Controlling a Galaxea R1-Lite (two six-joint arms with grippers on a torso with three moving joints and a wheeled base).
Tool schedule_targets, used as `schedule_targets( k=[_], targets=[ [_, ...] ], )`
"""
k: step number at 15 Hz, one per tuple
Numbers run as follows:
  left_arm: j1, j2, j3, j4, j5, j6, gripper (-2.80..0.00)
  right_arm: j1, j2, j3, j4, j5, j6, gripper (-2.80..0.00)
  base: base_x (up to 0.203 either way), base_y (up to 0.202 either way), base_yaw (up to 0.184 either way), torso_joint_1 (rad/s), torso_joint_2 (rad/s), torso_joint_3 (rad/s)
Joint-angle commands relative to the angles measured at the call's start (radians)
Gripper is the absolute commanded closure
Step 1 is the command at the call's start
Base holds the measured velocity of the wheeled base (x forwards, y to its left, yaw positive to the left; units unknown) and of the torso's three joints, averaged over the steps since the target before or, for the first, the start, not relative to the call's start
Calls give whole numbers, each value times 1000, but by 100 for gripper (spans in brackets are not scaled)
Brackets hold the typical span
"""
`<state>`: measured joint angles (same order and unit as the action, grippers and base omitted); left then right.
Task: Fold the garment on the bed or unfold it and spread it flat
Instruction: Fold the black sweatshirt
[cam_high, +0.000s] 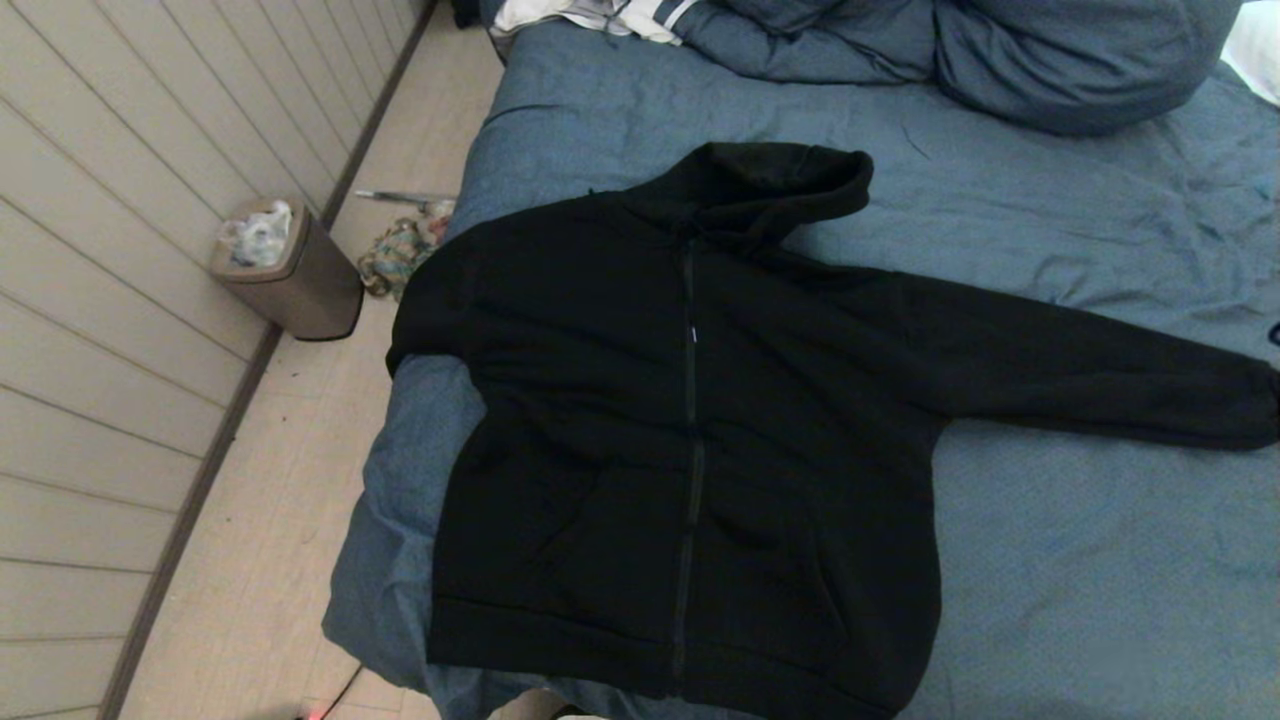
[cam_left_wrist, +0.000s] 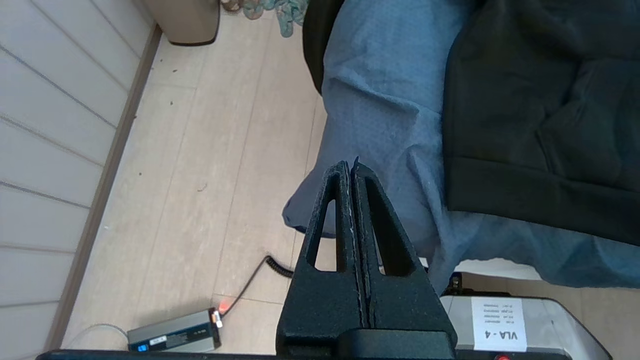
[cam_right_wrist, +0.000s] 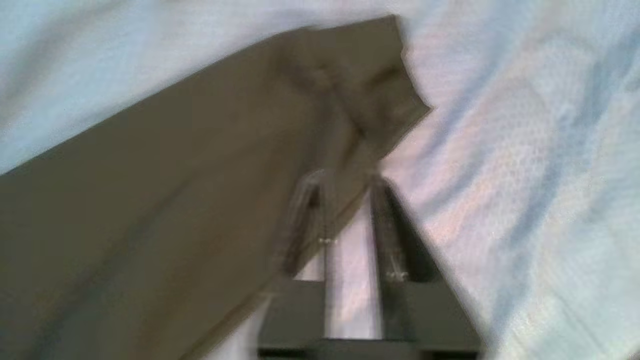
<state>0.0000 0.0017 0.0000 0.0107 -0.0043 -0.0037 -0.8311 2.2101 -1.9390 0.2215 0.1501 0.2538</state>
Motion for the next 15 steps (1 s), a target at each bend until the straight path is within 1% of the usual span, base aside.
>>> schedule_targets(
  k=[1,2,3,4,6,7,12,15],
  targets=[
    [0,1,3,0,0,-1,0,-16,108,-18,-31,3,47,-280,0,0,0,0,0,0],
    [0,1,3,0,0,-1,0,-18,116,-8,-60,2,51,-280,0,0,0,0,0,0],
    [0,1,3,0,0,-1,0,-21,130,32,-104,-2,38,-280,0,0,0,0,0,0],
    [0,1,3,0,0,-1,0,-24,139,72,-209,-4,22,-280,0,0,0,0,0,0],
    [0,1,3,0,0,-1,0,-26,163,174,-515,-21,-15,-280,0,0,0,0,0,0],
    [0,1,3,0,0,-1,0,-25,184,208,-600,-29,-31,-280,0,0,0,0,0,0],
    [0,1,3,0,0,-2,0,-4,264,200,-640,-36,-53,-280,0,0,0,0,0,0],
    [0,0,3,0,0,-2,0,14,331,148,-644,-39,-76,-280,0,0,0,0,0,0]
  ],
)
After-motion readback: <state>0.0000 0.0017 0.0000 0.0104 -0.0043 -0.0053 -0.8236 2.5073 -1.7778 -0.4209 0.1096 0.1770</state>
